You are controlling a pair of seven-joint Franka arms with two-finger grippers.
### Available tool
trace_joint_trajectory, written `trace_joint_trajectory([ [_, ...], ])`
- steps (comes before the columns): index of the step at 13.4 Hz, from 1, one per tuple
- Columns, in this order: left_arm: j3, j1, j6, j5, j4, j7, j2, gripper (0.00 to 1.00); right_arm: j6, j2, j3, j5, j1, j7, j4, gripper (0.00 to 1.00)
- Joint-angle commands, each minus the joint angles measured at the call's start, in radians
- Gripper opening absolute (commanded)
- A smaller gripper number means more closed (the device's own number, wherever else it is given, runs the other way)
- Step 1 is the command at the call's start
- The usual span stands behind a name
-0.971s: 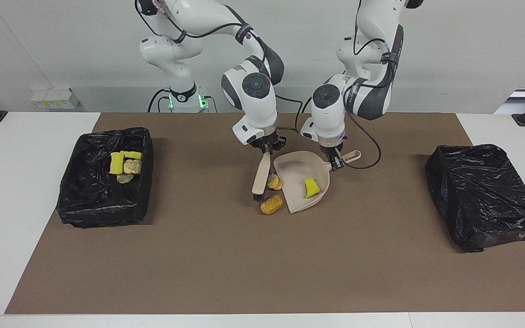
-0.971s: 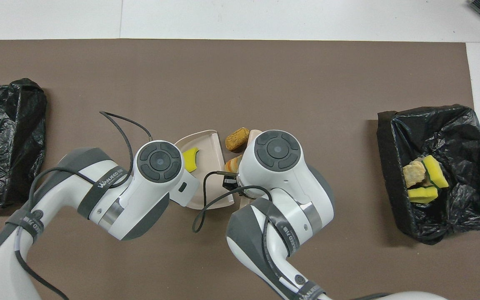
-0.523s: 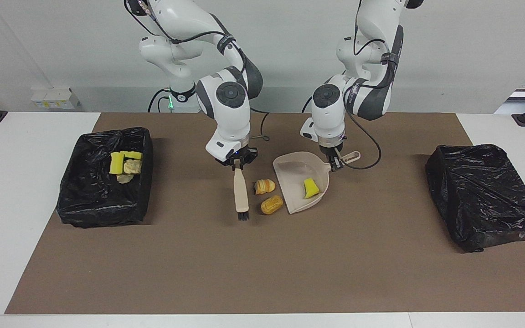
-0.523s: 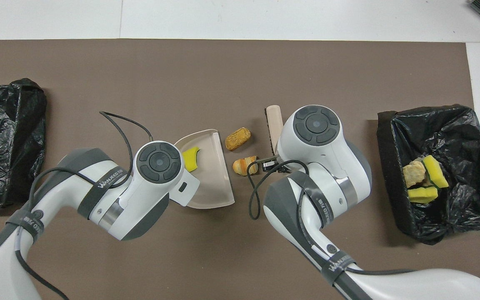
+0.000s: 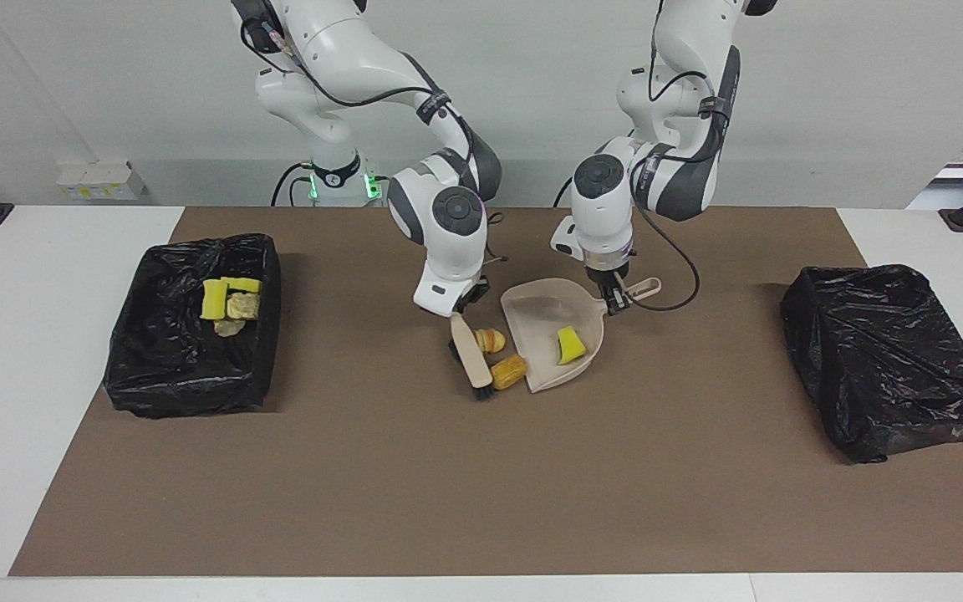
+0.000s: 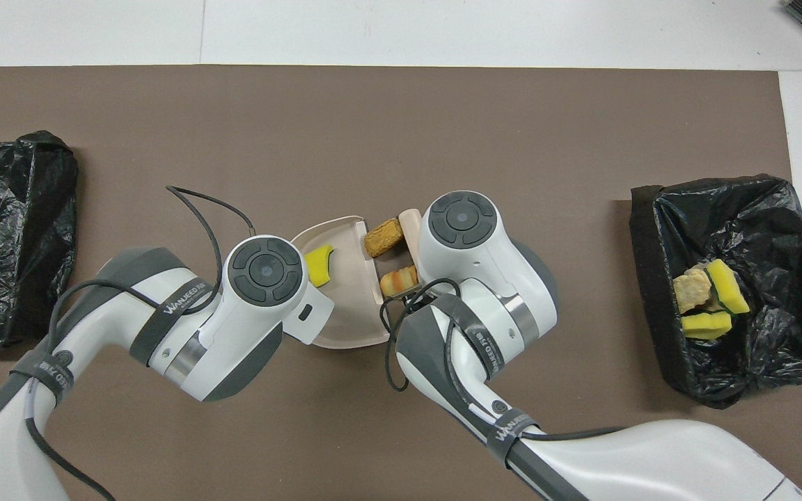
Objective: Sweep and dump trash in bin
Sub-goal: 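Sweep the crumbs into the dustpan with the right gripper's brush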
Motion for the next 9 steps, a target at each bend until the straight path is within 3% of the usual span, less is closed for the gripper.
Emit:
trace_joint_trajectory([
  [1, -0.001, 0.01, 0.027, 0.011, -0.027, -0.01, -0.02, 0.0, -0.013, 0.013, 0.047, 0.104, 0.003, -0.035, 0.032, 0.0],
  [4, -0.001, 0.01, 0.027, 0.009, -0.027, -0.009, -0.02, 0.0, 0.026, 0.013, 0.049, 0.244, 0.023, -0.036, 0.032, 0.0],
  [9, 0.02, 0.021, 0.027, 0.009, -0.014, 0.086, -0.014, 0.0, -0.015, -0.004, 0.041, 0.209, -0.013, -0.068, 0.032, 0.0],
])
